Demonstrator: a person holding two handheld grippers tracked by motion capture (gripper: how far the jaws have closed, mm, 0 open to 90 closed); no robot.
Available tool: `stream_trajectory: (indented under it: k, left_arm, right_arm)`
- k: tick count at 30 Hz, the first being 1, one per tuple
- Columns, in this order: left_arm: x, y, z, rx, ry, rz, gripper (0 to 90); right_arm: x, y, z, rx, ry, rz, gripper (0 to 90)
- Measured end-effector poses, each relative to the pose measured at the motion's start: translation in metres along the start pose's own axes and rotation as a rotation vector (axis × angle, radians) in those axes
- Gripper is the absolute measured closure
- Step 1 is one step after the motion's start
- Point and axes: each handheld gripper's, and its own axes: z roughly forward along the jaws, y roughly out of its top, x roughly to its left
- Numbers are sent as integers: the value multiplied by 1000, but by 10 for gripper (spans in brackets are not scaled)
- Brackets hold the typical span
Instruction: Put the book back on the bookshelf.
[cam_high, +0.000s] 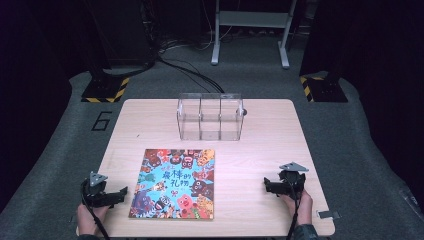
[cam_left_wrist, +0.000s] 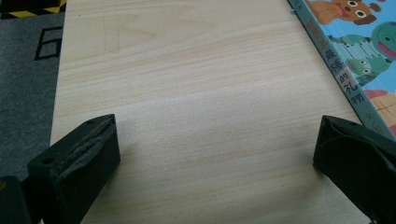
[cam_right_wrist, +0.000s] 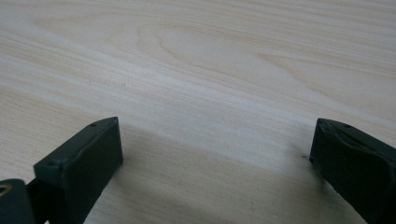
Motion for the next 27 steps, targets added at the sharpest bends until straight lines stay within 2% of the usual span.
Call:
stream_trajectory:
  k: [3,7,8,10,13,14,15,17,19,22,23,24,26,27]
  left_arm:
    - [0,0,0,-1,0,8,3]
    - [0,1,1,0,-12,13,0]
    - [-1,3,1,21,-13,18,0]
    - [-3,6,0,23,-21,27,0]
    - [-15,17,-4,-6,-84,28,0]
    - [-15,17,-4,-6,-84,28,0]
    - [-24,22,-2,-7,-121,33,0]
    - [-27,24,-1,8,-134,43,0]
    - [-43,27,5,25,-167,89,0]
    - [-54,29,12,74,-187,140,2]
    - [-54,29,12,74,-187,140,10]
    - [-60,30,14,78,-233,115,29]
    - [-65,30,15,73,-274,115,82]
    - [-68,30,15,55,-287,119,113]
  right_arm:
    - [1,0,0,-4,-7,19,19]
    - [1,0,0,-1,-5,15,19]
    - [1,0,-1,0,0,12,19]
    - [1,0,0,-2,0,10,19]
    - [1,0,0,-3,3,8,21]
    - [1,0,0,-3,3,8,21]
    - [1,0,-1,4,10,4,23]
    - [1,0,-2,2,9,9,25]
    - [1,0,-2,2,10,9,25]
    - [1,-1,-1,-4,8,9,33]
    - [1,-1,-1,-4,8,9,33]
    - [1,-1,-1,-12,11,6,50]
    - [0,-1,-2,-6,10,2,67]
    - [0,-1,-3,-4,8,-1,80]
